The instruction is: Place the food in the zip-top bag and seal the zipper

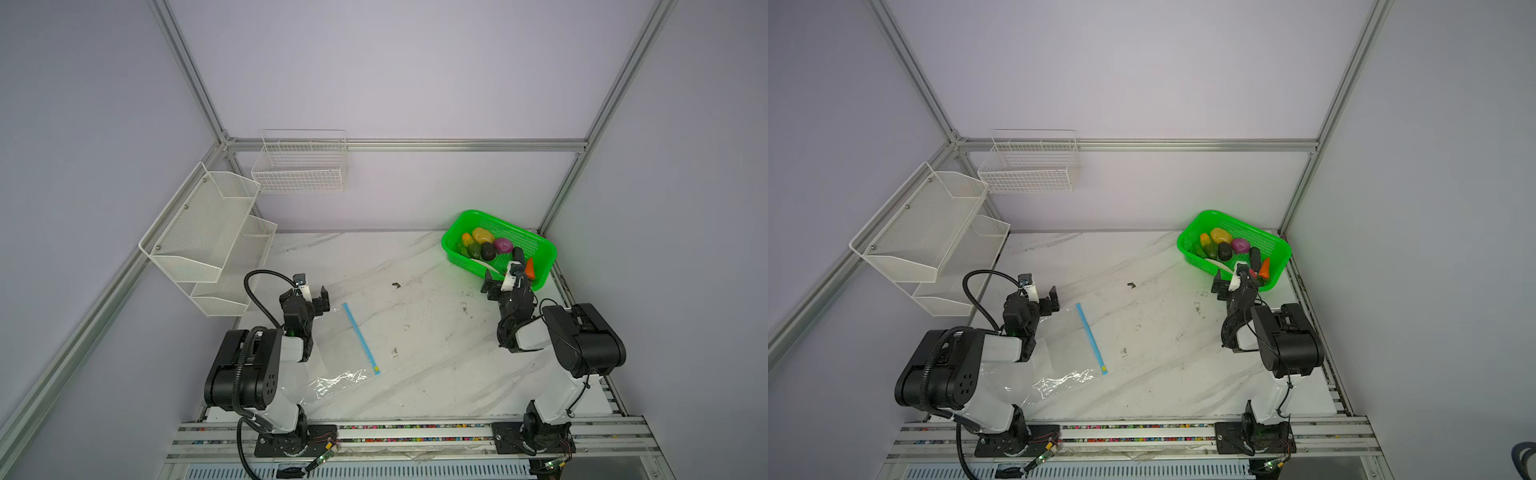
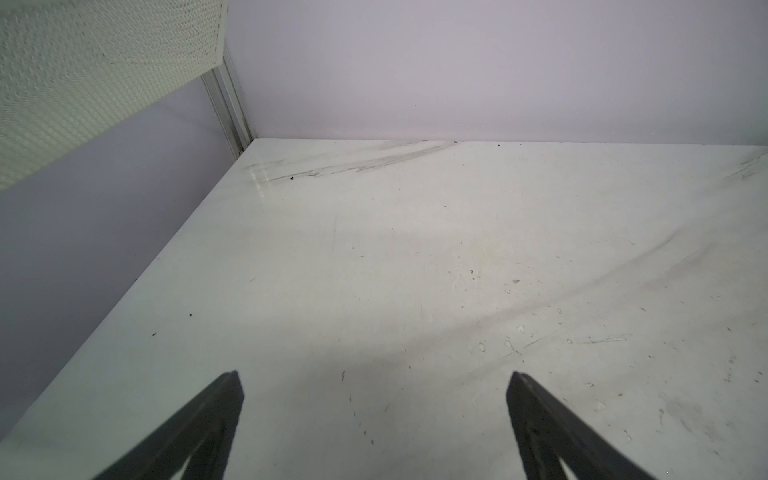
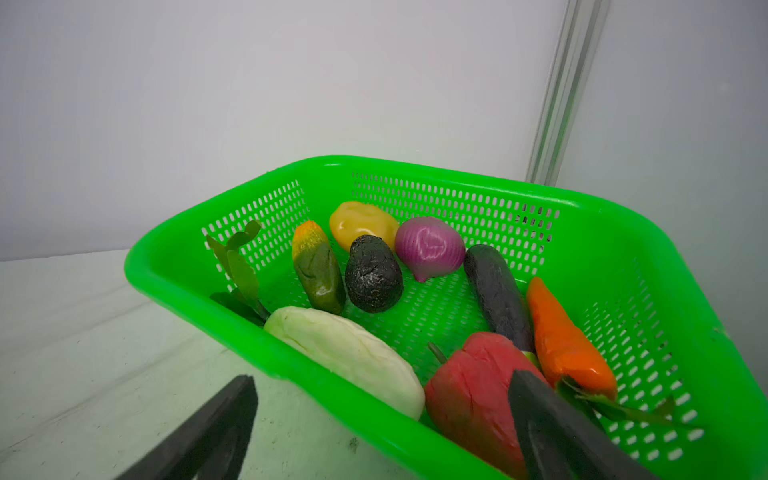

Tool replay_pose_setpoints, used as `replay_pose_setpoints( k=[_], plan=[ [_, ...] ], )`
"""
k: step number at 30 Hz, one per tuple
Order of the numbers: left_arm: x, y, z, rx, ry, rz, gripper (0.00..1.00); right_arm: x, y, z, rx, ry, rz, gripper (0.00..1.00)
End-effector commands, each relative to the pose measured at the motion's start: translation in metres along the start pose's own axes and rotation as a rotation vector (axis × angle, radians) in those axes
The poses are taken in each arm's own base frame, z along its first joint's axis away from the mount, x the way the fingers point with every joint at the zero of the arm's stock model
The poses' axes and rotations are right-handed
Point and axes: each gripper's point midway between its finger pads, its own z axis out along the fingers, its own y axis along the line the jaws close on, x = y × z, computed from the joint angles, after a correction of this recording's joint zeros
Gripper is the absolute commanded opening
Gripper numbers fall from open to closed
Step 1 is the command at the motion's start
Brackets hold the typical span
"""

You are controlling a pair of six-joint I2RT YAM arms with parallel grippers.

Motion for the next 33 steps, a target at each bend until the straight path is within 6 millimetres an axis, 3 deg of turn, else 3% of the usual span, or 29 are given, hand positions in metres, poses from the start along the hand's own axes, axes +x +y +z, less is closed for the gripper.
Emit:
replay_pose_setpoints(
  k=[1,33],
  plan=[
    [-0.0030,0.0018,-0.0038,-0.005,-0.023,0.006,1.00,-0.0040,0.0007,0.0033,-0.012,-0.009,0.000,0.97],
    [-0.0038,0.0019,-0.0061,-0.012,-0.029,0.012,1.00,-0.0066,-0.0041,0.0010,-0.016,-0.021,0.023,0.97]
  ],
)
